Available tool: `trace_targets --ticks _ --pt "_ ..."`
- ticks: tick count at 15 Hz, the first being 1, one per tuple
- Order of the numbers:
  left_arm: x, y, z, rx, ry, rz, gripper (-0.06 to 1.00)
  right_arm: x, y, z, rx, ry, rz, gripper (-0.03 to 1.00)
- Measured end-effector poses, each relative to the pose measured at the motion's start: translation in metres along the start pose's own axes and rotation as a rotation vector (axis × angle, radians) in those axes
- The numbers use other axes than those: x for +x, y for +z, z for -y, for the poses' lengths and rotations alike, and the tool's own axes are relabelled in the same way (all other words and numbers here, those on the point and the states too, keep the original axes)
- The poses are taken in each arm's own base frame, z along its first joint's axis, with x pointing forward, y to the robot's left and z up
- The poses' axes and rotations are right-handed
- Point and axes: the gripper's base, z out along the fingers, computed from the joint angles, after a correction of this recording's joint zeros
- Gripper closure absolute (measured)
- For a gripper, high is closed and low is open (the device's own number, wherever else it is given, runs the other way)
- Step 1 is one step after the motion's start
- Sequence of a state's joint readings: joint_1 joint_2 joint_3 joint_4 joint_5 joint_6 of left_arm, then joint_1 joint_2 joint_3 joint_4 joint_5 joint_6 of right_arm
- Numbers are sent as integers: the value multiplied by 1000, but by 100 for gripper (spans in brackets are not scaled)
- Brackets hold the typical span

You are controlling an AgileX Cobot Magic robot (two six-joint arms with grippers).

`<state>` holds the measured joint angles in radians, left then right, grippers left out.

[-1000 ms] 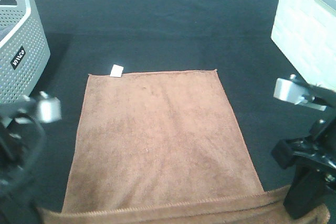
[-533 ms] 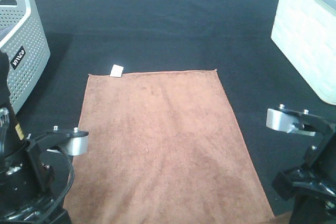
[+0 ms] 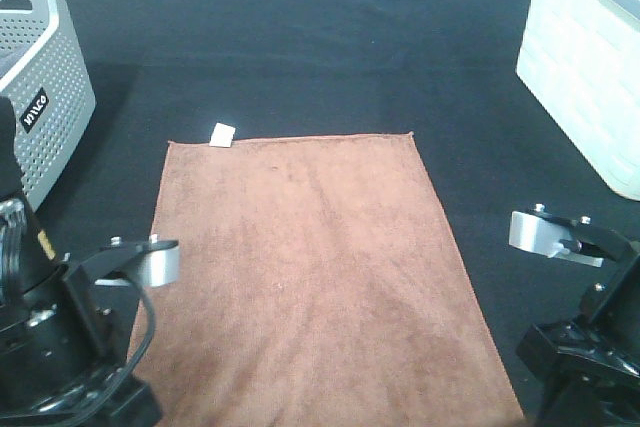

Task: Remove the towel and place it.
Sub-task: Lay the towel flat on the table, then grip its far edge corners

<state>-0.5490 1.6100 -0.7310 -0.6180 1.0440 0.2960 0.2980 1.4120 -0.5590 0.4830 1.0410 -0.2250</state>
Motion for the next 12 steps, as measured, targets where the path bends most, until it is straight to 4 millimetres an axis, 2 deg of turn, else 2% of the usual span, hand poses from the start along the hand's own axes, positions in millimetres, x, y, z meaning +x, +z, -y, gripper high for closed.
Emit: trace_targets --ticks 2,3,4,7,8,10,12 --pt "-2 0 4 43 -17 24 37 -1 0 -1 -6 13 9 36" --pt "-2 0 5 51 -21 26 24 -1 0 0 -5 13 15 24" --pt "-2 0 5 52 -16 27 14 -3 0 0 1 12 29 22" --pt "-5 -2 6 50 -3 39 12 -11 -9 -1 36 -23 71 20" --pt "-10 -8 8 33 24 61 12 -18 -20 -2 71 -56 108 20" --pt "-31 -31 7 -50 96 174 12 -37 -46 -5 168 -102 181 20" --pt "-57 -65 -5 -98 81 300 12 -64 -74 -10 246 -118 260 20"
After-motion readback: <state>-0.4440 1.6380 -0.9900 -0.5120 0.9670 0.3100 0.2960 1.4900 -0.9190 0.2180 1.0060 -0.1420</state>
